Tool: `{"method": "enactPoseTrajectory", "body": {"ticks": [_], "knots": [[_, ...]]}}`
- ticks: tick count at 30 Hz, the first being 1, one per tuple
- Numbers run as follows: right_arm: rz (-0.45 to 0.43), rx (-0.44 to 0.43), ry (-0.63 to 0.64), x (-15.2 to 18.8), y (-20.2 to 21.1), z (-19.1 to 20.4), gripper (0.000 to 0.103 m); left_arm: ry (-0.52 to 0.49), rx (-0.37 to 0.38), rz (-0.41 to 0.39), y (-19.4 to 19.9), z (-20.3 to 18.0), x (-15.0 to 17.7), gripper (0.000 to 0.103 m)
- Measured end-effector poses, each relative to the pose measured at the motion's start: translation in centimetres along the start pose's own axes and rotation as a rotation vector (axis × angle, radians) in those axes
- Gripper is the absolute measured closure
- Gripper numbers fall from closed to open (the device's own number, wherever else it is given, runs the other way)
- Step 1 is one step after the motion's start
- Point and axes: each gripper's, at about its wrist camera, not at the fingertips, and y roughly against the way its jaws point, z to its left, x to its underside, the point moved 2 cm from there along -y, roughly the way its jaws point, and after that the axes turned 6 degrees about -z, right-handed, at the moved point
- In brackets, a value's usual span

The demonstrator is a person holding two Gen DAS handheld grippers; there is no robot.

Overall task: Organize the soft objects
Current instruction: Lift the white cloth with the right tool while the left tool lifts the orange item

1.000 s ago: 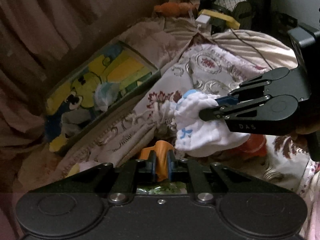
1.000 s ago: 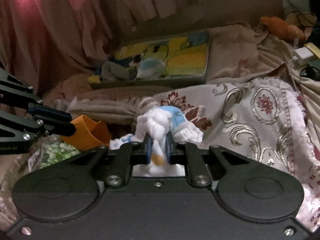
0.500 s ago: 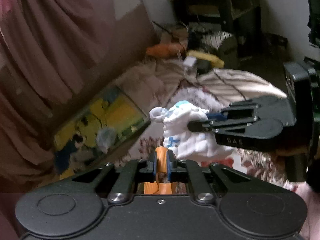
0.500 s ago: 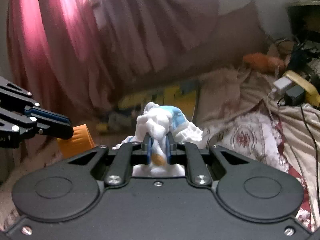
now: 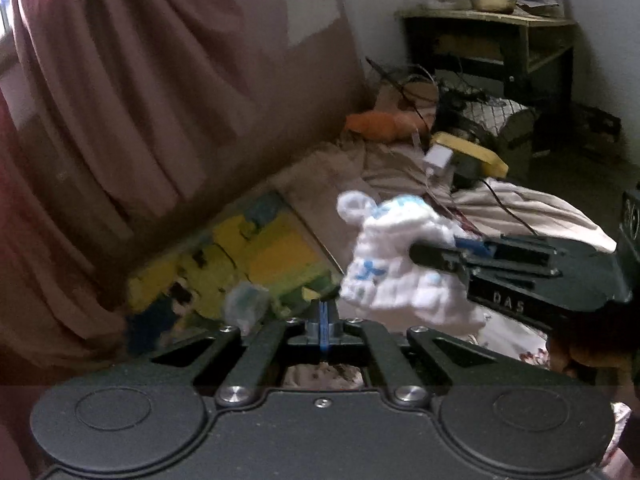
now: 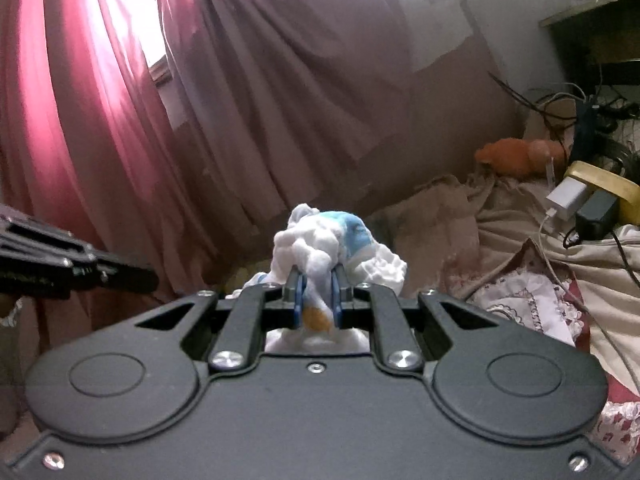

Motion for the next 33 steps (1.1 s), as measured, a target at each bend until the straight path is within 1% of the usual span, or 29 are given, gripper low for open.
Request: {"method": "enactPoseTrajectory", "body": {"ticks": [1,2,3,5,7,9,11,13,17,20,21,22,23,24,26,29,33], "knots": [[0.003,0.007,0.006,-0.1,0.1,-0.2,0.095,0.004,0.029,0.017,-0.5,-0.2,0.7,0.103],[0.007,0.010,0.007,-0.3,0.0,0.1,0.095,0.002,0.054,0.024,-0.8,-0.5,1.5,0.098],[0.013,0.011,0.006,-0.4,0.1,0.3,0.095,-0.001,0.074,0.028,-1.0,-0.8,2.2,0.090],[0.018,0.018,0.014,-0.1,0.1,0.5,0.095,-0.017,0.129,0.046,-1.7,-1.9,3.9,0.083],[0.021,0.027,0.025,0.9,-0.7,1.5,0.095,-0.029,0.170,0.056,-2.3,-2.9,5.4,0.079],[0.025,0.027,0.020,1.2,-0.8,1.4,0.095,-0.041,0.218,0.070,-3.2,-3.9,6.5,0.068],[0.029,0.031,0.023,1.4,-0.9,1.4,0.095,-0.072,0.244,0.077,-4.2,-4.9,7.4,0.064],[0.032,0.034,0.019,1.6,-1.0,1.0,0.095,-0.094,0.265,0.095,-5.2,-5.7,8.2,0.063],[0.037,0.037,0.004,1.7,-0.8,0.8,0.095,-0.104,0.314,0.142,-7.0,-6.1,9.1,0.059],[0.043,0.040,0.004,2.0,-0.9,0.8,0.095,-0.097,0.338,0.173,-8.3,-6.3,9.6,0.059],[0.044,0.040,0.004,2.1,-0.8,0.9,0.095,-0.091,0.336,0.181,-8.6,-6.4,9.7,0.060],[0.047,0.040,0.006,2.2,-0.9,1.0,0.095,-0.083,0.338,0.196,-9.0,-6.3,9.9,0.064],[0.049,0.041,0.007,2.3,-1.0,1.2,0.095,-0.073,0.336,0.211,-9.5,-6.1,10.0,0.078],[0.051,0.042,0.010,2.4,-1.1,1.3,0.095,-0.059,0.335,0.223,-9.8,-5.9,10.0,0.079],[0.057,0.041,0.013,2.6,-1.3,1.5,0.095,-0.030,0.334,0.221,-9.9,-5.1,10.0,0.083],[0.059,0.043,0.022,2.7,-1.6,1.8,0.095,-0.019,0.315,0.208,-9.4,-4.3,9.7,0.086],[0.054,0.037,0.021,2.7,-2.4,1.9,0.095,-0.010,0.282,0.165,-8.2,-2.8,8.3,0.087]]}}
